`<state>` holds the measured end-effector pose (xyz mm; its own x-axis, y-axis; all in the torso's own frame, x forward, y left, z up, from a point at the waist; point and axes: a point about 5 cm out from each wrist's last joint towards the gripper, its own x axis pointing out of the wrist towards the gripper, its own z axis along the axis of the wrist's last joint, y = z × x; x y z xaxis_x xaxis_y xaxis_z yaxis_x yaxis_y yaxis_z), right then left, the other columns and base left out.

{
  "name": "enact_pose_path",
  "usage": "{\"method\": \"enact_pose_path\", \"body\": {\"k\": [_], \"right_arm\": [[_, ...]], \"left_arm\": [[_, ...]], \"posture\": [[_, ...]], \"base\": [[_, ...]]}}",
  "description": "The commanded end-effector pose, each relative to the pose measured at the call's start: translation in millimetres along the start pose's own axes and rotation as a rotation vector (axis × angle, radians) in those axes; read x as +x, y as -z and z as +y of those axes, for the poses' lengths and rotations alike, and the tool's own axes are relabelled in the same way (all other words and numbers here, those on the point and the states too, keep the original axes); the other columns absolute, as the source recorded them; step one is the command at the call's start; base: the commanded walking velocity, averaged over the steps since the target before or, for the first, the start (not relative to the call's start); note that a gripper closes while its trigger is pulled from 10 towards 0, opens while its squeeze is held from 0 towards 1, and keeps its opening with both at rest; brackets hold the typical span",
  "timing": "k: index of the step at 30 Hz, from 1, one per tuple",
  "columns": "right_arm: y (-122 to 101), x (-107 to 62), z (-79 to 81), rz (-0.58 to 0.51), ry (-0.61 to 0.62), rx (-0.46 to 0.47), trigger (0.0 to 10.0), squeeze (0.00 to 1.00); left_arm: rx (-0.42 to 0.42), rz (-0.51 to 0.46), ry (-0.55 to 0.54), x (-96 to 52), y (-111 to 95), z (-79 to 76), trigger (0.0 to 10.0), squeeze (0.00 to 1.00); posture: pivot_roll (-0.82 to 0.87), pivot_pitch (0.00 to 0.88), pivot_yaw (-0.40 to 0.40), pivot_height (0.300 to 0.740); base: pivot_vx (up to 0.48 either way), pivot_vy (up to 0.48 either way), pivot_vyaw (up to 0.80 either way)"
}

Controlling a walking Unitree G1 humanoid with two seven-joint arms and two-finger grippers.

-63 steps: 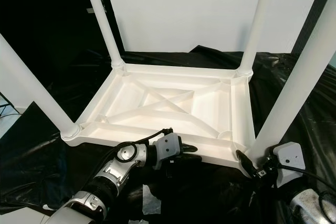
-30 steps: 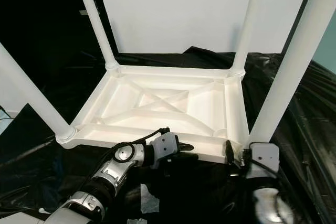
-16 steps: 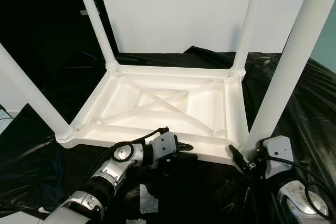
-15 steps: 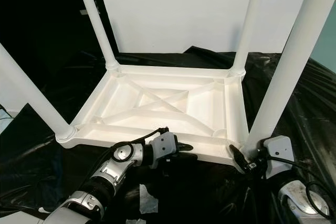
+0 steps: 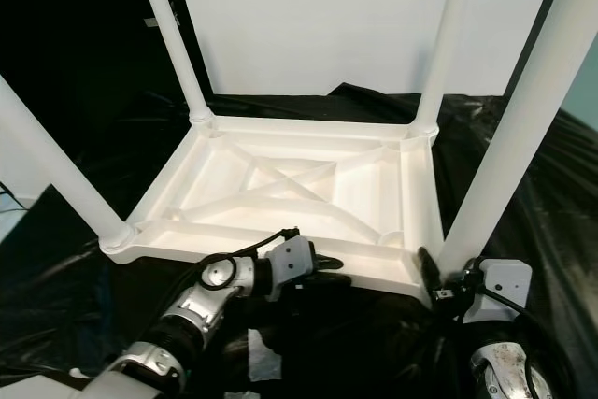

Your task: Building children table

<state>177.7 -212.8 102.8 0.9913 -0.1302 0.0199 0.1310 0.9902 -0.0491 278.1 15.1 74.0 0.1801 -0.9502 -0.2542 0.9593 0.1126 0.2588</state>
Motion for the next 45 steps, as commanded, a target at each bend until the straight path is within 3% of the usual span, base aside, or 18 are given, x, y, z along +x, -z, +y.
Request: {"method": "enact_pose_path", "body": {"k": [1, 8, 9, 10, 11, 12, 16, 17, 21, 25, 33, 35, 43, 45], "right_arm": [[18, -6.3, 17.4, 0.085, -0.024, 0.017, 0.0, 0.0], [16, -1.4, 20.4, 0.072, -0.045, -0.005, 0.0, 0.0], [17, -0.4, 22.1, 0.081, -0.068, -0.006, 10.0, 0.0], [17, 0.1, 24.3, 0.078, -0.085, -0.011, 10.0, 0.14], [17, 0.1, 24.3, 0.078, -0.085, -0.011, 10.0, 0.14], [17, 0.3, 26.1, 0.073, -0.102, -0.005, 10.0, 1.0], [13, 3.2, 24.2, 0.049, -0.156, -0.027, 10.0, 1.0], [11, 4.7, 22.0, 0.04, -0.177, -0.041, 10.0, 0.0], [0, 3.0, 15.7, -0.012, -0.282, -0.12, 10.0, 0.0], [-1, -5.2, 12.1, 0.021, -0.398, -0.135, 10.0, 0.0], [-3, -6.9, -6.6, 0.063, -0.442, -0.195, 10.0, 0.0], [-8, -3.3, -11.7, 0.033, -0.453, -0.221, 0.0, 0.0], [-2, -5.9, -6.8, 0.083, -0.493, -0.164, 0.0, 0.0], [4, -11.5, 1.5, 0.09, -0.469, -0.177, 0.0, 0.0]], "left_arm": [[-0.111, 0.129, -0.093, 1.2, 31, -16.5, 10.0, 0.0], [-0.108, 0.13, -0.09, 1.4, 30, -16.0, 10.0, 0.0], [-0.108, 0.129, -0.094, 1.6, 30, -14.8, 10.0, 0.0], [-0.108, 0.128, -0.098, 1.6, 29, -14.0, 10.0, 0.0], [-0.108, 0.128, -0.098, 1.6, 29, -14.0, 10.0, 0.0], [-0.108, 0.128, -0.1, 1.6, 29, -13.6, 10.0, 0.0], [-0.11, 0.129, -0.1, 1.3, 30, -15.1, 10.0, 0.0], [-0.111, 0.129, -0.1, 1.2, 30, -15.6, 10.0, 0.0], [-0.112, 0.128, -0.099, 1.5, 30, -16.0, 10.0, 0.0], [-0.111, 0.129, -0.101, 1.1, 30, -14.5, 10.0, 0.0], [-0.107, 0.132, -0.098, -0.2, 30, -13.5, 10.0, 0.0], [-0.105, 0.132, -0.094, 0.1, 30, -13.3, 10.0, 0.0], [-0.104, 0.132, -0.096, -0.3, 30, -12.8, 10.0, 0.0], [-0.105, 0.135, -0.098, -1.4, 31, -13.1, 10.0, 0.0]], "posture": [[-0.13, 0.0, 0.056, 0.74], [-0.13, 0.0, 0.058, 0.74], [-0.13, 0.0, 0.055, 0.74], [-0.13, 0.0, 0.054, 0.74], [-0.13, 0.0, 0.054, 0.74], [-0.13, 0.0, 0.054, 0.74], [-0.13, 0.0, 0.052, 0.74], [-0.13, 0.0, 0.052, 0.74], [-0.13, 0.0, 0.053, 0.74], [-0.13, 0.0, 0.055, 0.74], [-0.14, 0.0, 0.065, 0.74], [-0.14, 0.0, 0.066, 0.74], [-0.13, 0.0, 0.065, 0.74], [-0.13, 0.0, 0.058, 0.74]], "base": [[0.0, 0.0, 0.0], [0.0, 0.0, 0.0], [0.0, 0.0, 0.0], [0.0, 0.0, 0.0], [0.0, 0.0, 0.0], [0.0, 0.0, 0.0], [0.0, 0.0, 0.0], [0.0, 0.0, 0.0], [0.0, 0.0, 0.0], [0.0, 0.0, 0.0], [0.0, 0.0, 0.0], [0.0, 0.0, 0.0], [0.0, 0.0, 0.0], [0.0, 0.0, 0.0]]}}
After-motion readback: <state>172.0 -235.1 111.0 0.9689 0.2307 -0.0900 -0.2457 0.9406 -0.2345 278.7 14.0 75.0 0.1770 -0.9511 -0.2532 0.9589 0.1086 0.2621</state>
